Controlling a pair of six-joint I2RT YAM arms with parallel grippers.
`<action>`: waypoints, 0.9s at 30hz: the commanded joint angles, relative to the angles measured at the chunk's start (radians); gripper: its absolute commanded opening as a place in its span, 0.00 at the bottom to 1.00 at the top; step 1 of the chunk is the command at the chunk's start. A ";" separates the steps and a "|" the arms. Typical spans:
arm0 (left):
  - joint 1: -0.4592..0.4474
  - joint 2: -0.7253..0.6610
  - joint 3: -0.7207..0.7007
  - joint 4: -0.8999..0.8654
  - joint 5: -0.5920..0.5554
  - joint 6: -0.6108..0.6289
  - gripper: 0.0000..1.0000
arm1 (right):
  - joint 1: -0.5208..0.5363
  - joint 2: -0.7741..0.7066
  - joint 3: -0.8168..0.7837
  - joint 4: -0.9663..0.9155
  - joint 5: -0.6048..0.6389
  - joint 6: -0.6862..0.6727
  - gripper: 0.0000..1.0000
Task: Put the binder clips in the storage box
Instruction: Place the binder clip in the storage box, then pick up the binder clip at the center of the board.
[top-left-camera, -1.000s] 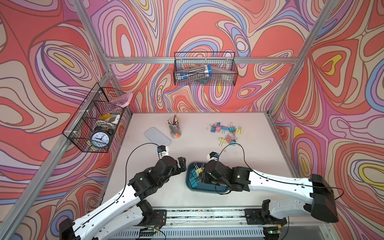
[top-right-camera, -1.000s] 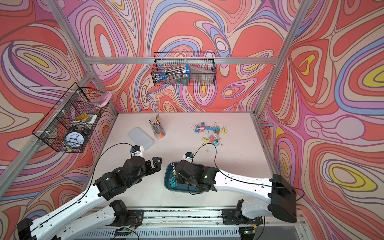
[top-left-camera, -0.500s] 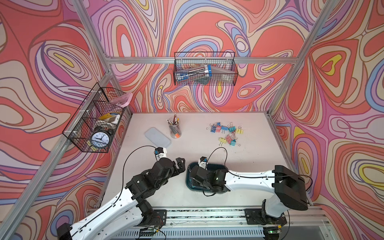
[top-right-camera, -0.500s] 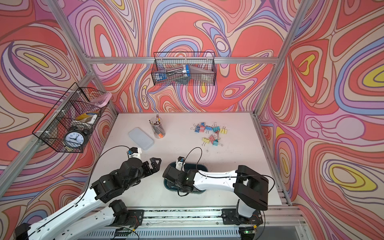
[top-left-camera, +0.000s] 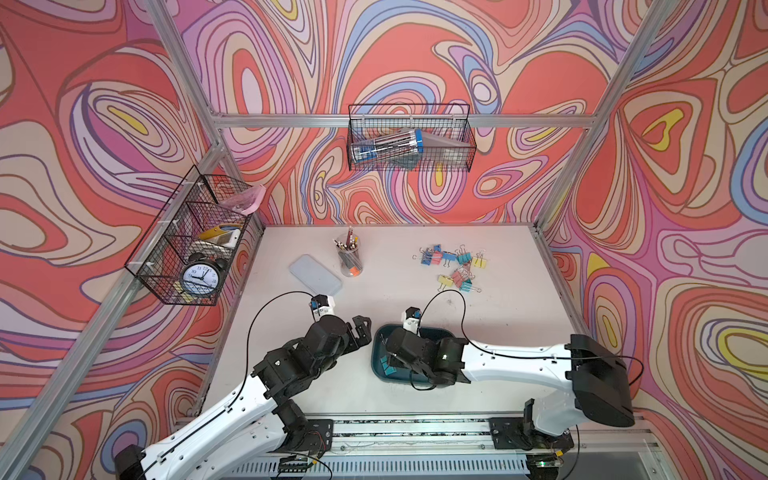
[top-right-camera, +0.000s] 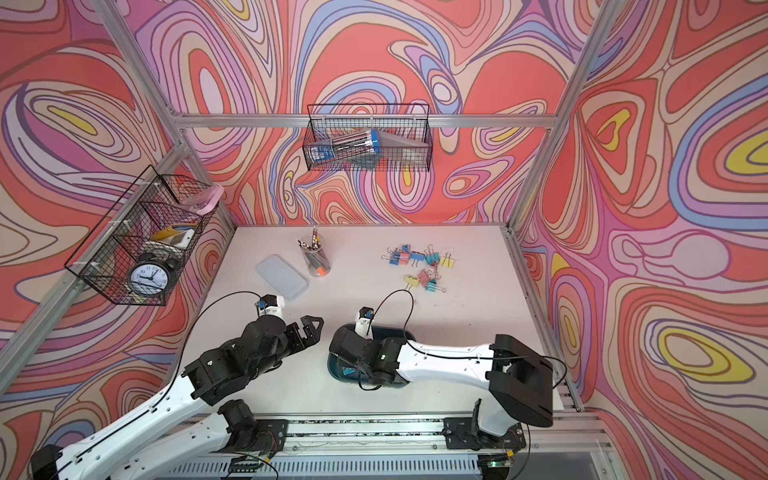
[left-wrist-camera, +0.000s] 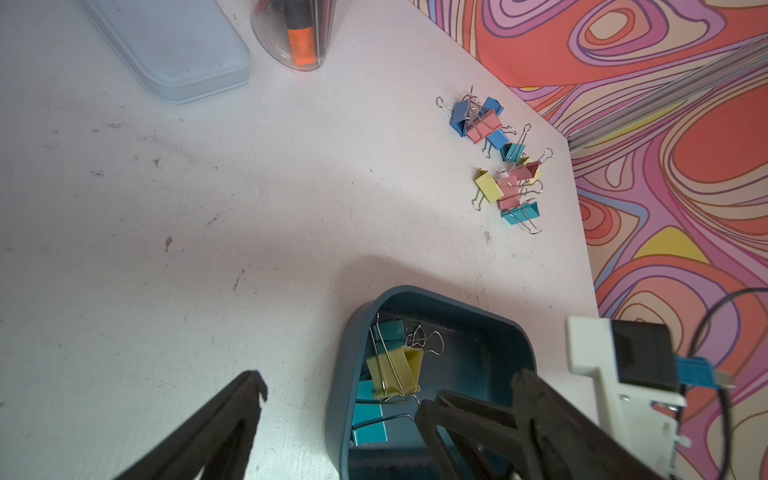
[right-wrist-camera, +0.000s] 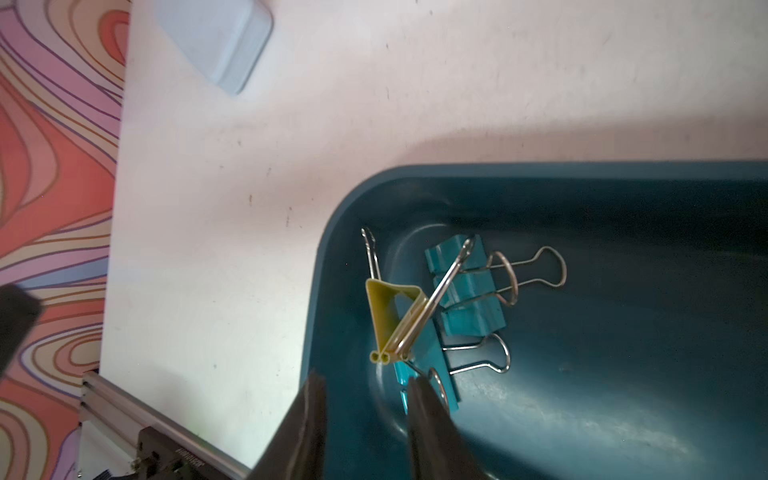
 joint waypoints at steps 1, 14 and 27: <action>0.005 0.009 -0.010 0.007 0.008 0.005 0.99 | -0.004 -0.097 0.024 -0.082 0.129 -0.086 0.39; 0.005 0.044 0.025 0.018 0.032 0.030 0.99 | -0.618 -0.053 0.250 -0.255 -0.090 -0.612 0.42; 0.007 0.142 0.068 0.109 0.201 0.138 0.99 | -0.729 0.469 0.636 -0.447 -0.041 -1.145 0.41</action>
